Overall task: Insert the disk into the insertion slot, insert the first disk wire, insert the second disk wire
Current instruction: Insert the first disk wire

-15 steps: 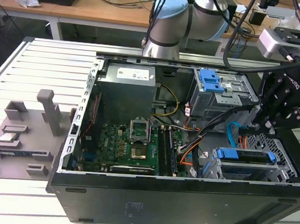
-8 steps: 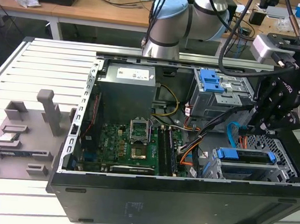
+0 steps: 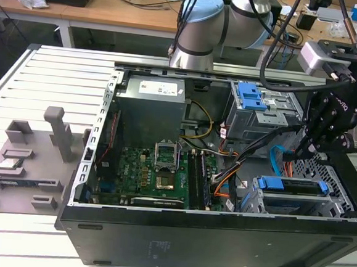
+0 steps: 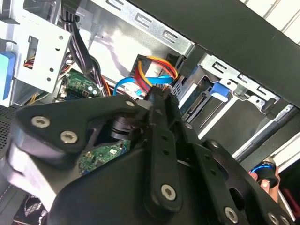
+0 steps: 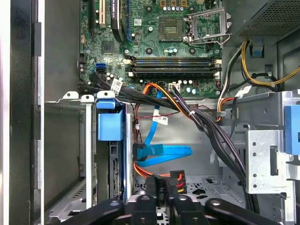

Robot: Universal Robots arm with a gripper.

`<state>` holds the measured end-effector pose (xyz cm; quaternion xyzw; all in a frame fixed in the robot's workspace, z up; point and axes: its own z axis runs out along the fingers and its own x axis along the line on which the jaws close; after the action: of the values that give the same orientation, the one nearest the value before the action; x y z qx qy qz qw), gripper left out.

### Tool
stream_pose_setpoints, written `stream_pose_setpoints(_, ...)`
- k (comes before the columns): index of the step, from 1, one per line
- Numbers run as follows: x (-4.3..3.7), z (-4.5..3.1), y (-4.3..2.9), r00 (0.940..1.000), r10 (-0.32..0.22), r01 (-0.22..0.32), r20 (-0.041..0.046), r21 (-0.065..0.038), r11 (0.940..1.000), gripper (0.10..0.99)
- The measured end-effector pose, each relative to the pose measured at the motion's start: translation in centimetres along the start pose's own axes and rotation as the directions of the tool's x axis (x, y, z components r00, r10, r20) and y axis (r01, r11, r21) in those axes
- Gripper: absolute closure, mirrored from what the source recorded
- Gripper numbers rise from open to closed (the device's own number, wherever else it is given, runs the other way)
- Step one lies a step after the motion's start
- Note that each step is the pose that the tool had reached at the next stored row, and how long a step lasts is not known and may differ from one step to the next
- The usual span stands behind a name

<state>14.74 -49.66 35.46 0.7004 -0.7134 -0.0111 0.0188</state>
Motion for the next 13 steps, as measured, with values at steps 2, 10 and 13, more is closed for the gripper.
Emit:
stream_pose_setpoints(2, 0.0, 0.0, 0.0, 1.0, 0.0, 0.0, -0.0001, 0.0, 1.0, 0.918)
stream_pose_setpoints(10, 1.79, 0.06, -0.04, 1.0, 0.0, 0.0, -0.0019, 0.0, 1.0, 0.918)
stream_pose_setpoints(13, 3.27, 0.16, -0.07, 1.0, 0.0, 0.0, -0.0027, 0.0, 1.0, 0.918)
